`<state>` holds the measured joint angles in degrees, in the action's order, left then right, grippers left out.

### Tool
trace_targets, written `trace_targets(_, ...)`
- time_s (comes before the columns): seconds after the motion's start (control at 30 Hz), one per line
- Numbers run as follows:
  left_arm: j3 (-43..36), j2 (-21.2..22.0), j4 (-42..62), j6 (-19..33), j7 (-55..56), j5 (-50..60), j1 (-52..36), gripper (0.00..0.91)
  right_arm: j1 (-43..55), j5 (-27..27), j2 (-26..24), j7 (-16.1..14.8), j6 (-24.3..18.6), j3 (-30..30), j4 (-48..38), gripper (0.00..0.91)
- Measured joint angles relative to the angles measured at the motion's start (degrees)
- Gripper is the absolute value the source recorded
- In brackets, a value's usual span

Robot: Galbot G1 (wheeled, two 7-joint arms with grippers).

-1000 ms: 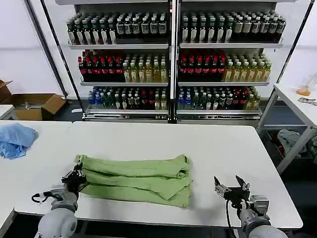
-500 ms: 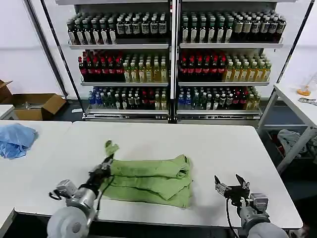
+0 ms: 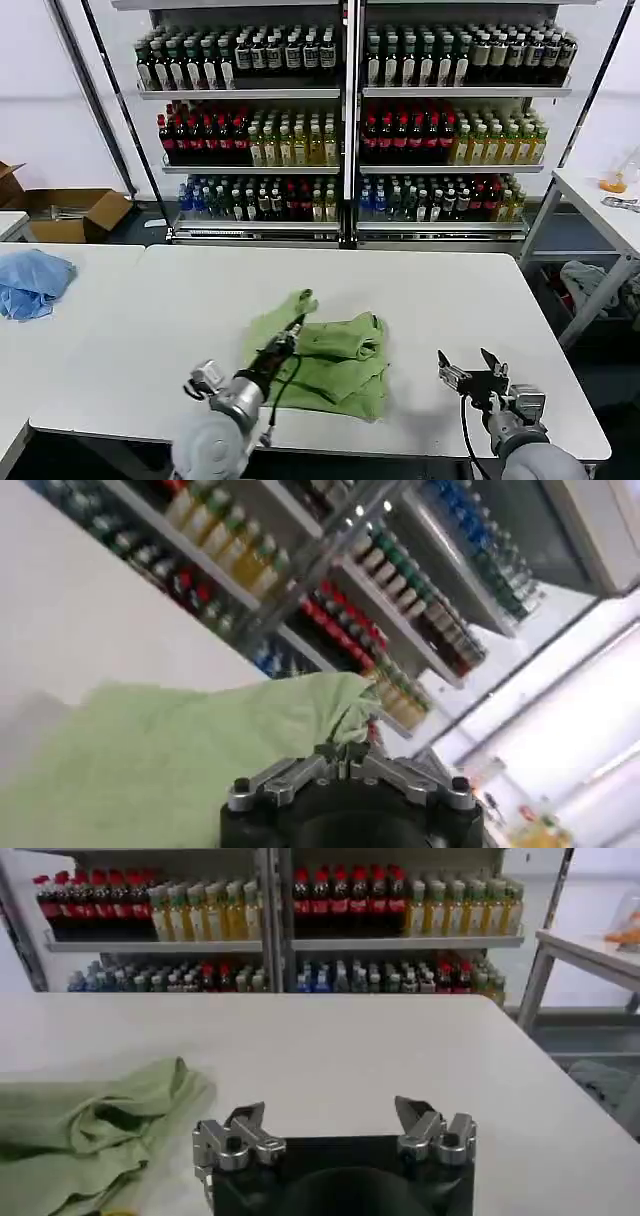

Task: Fold and organize the clothes.

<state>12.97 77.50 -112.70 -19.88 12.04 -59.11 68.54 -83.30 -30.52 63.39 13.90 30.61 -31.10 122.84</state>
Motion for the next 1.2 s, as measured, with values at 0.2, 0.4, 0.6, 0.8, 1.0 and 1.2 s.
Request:
trace_targets(0.2,-3.8,2.1,3.6,-0.4,-0.1,1.2,-2.2,0.907,0.4,-0.2,-0.2,0.0,0.0,0.0,-0.3,0.907)
trace_targets(0.4,-6.8,3.0,6.2,-0.5,-1.0,3.1,-3.7,0.907,0.7,-0.3,-0.2,0.0,0.0,0.2,-0.5,0.907)
trace_targets(0.6,-8.1,3.9,6.8,-0.6,-1.8,4.9,-4.3,0.907,0.9,-0.3,-0.2,0.0,0.0,0.4,-0.5,0.907)
trace_targets(0.8,-7.1,2.9,5.2,-0.5,-1.9,7.0,-3.4,0.907,0.8,-0.4,-0.2,0.0,0.0,0.3,-0.4,0.907)
trace_targets(1.0,-2.7,-0.2,3.0,-0.1,-1.5,10.6,-1.3,0.907,1.2,-0.4,-0.1,-0.1,0.0,0.5,-0.4,0.907)
trace_targets(1.2,2.4,-3.3,2.7,-0.5,-0.5,14.5,1.0,0.907,1.5,-0.4,0.0,0.0,0.0,0.9,-0.4,0.907)
